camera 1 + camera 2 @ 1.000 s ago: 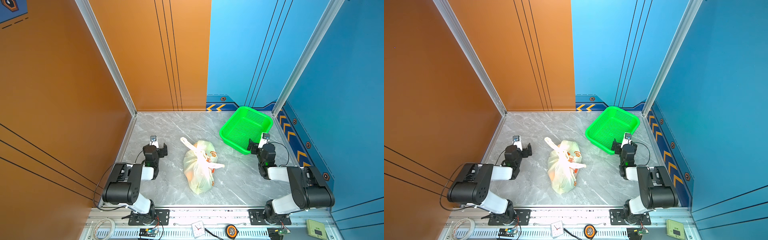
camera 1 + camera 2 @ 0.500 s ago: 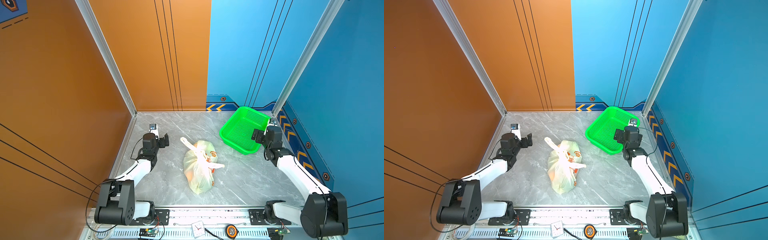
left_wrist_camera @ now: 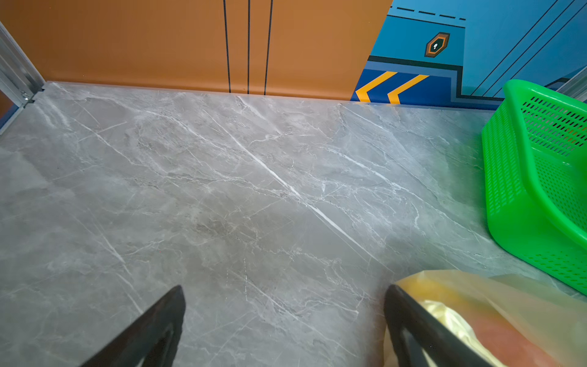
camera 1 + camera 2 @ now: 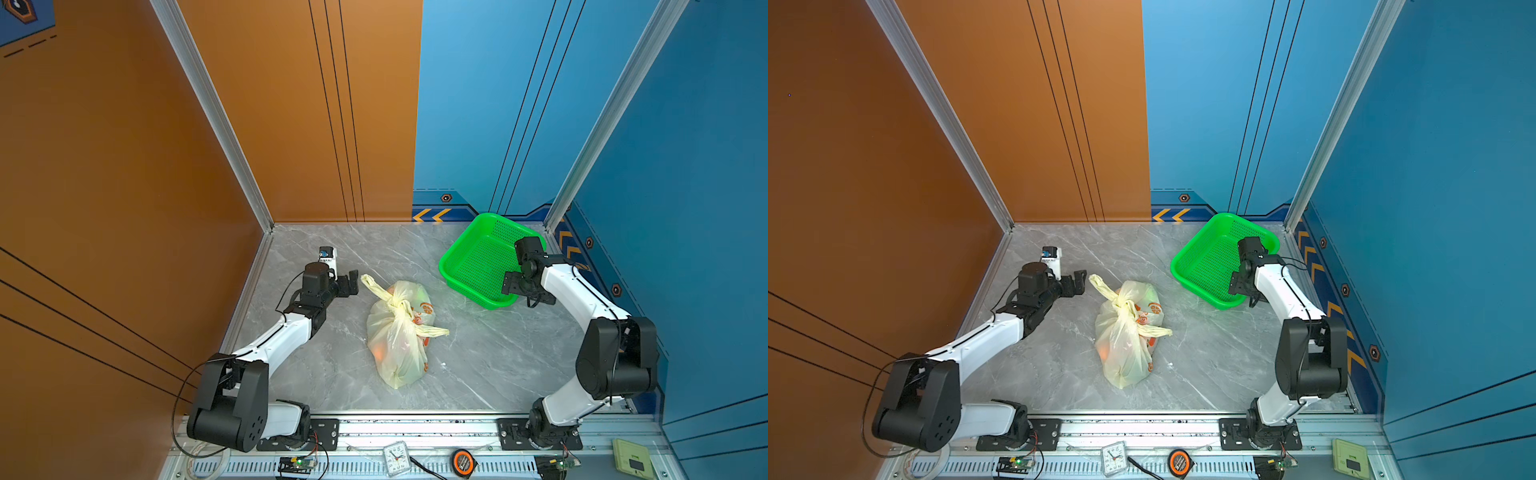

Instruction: Untie the knot of the plastic bag and take out the fruit

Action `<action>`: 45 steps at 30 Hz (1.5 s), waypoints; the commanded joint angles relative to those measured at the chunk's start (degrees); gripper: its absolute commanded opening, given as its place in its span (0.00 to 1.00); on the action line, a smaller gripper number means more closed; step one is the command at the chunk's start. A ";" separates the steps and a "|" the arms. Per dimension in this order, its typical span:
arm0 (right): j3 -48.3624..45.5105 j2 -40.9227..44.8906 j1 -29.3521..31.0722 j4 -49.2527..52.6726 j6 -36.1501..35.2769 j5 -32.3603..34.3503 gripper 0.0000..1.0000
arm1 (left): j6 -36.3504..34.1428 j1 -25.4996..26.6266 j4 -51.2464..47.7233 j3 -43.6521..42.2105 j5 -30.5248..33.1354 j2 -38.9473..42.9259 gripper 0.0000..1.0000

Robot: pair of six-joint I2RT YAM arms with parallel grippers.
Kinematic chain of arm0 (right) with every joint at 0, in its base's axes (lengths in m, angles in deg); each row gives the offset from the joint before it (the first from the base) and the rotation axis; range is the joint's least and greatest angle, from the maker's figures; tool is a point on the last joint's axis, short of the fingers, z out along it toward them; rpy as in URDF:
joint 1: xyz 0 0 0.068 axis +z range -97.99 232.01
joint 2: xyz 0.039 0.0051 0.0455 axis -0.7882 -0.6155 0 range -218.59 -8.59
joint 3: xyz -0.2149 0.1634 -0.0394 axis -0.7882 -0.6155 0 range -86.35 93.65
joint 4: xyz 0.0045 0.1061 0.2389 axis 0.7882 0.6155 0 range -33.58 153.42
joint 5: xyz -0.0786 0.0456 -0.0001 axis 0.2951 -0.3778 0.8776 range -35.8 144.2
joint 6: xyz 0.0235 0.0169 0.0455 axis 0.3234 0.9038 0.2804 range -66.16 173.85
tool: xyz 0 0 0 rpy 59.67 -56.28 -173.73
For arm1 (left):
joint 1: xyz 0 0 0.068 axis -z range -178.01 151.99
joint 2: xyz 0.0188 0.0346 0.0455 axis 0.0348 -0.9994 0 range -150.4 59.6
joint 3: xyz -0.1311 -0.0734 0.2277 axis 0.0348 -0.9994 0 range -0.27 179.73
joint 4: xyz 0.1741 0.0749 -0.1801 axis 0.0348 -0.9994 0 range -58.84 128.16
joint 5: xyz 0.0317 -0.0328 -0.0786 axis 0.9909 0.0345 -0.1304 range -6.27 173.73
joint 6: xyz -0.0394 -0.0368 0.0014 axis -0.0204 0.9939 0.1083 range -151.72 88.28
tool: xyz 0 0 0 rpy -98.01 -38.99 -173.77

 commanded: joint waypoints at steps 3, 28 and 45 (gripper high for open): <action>2.86 -1.24 -3.64 5.78 -2.09 1.58 1.00 | 1.67 0.72 -1.55 2.00 -0.86 0.19 0.98; 29.41 -9.80 7.53 13.19 0.69 -6.60 1.00 | 4.11 0.34 -9.61 5.63 -9.11 -0.84 0.98; 49.39 -35.13 16.17 7.72 3.89 -6.84 0.80 | 4.05 -2.85 -12.04 4.97 -13.07 1.23 0.98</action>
